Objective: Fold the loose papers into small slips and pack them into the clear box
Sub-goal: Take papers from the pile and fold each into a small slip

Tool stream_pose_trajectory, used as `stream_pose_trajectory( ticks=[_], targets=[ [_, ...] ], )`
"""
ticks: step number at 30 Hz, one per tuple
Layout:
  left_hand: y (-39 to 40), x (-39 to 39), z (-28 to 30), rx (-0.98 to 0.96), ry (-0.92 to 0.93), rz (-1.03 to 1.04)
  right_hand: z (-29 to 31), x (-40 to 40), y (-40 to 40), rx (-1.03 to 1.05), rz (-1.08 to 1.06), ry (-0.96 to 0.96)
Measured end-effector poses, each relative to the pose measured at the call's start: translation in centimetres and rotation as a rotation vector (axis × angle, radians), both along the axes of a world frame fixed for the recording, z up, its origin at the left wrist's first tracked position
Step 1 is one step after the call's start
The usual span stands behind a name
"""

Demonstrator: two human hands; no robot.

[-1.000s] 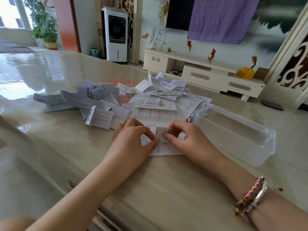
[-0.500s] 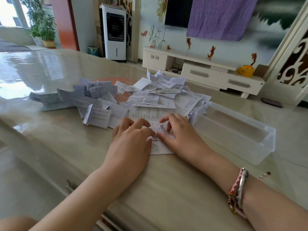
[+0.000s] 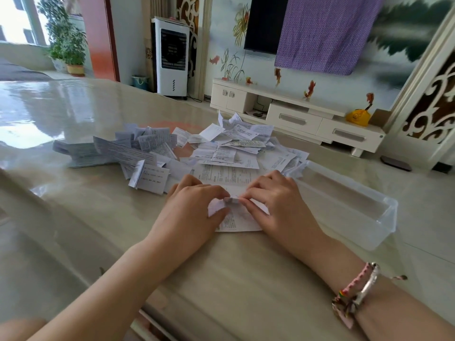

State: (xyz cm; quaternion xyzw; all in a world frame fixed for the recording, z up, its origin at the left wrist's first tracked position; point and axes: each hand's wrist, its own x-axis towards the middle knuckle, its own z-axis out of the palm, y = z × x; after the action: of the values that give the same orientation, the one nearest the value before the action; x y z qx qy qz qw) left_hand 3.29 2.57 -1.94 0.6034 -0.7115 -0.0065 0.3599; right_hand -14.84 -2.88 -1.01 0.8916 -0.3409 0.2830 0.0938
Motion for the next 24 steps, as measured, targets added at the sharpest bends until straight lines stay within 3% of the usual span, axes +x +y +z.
stream_pose_trajectory(
  ticks=[6,12,18,24],
  targets=[
    [0.1,1.1,0.9,-0.034,0.272,-0.035,1.5,1.2,1.3,0.234,0.076,-0.336],
    [0.3,3.1,2.2,-0.052,0.342,0.072,4.2,4.8,0.1,0.678,0.0,-0.501],
    [-0.8,5.1,1.3,0.265,0.283,0.156,5.4,10.5,-6.7,0.723,-0.168,-0.512],
    [-1.6,5.4,0.7,0.335,0.061,0.134,3.9,15.5,-12.2,0.75,-0.302,-0.4]
  ],
)
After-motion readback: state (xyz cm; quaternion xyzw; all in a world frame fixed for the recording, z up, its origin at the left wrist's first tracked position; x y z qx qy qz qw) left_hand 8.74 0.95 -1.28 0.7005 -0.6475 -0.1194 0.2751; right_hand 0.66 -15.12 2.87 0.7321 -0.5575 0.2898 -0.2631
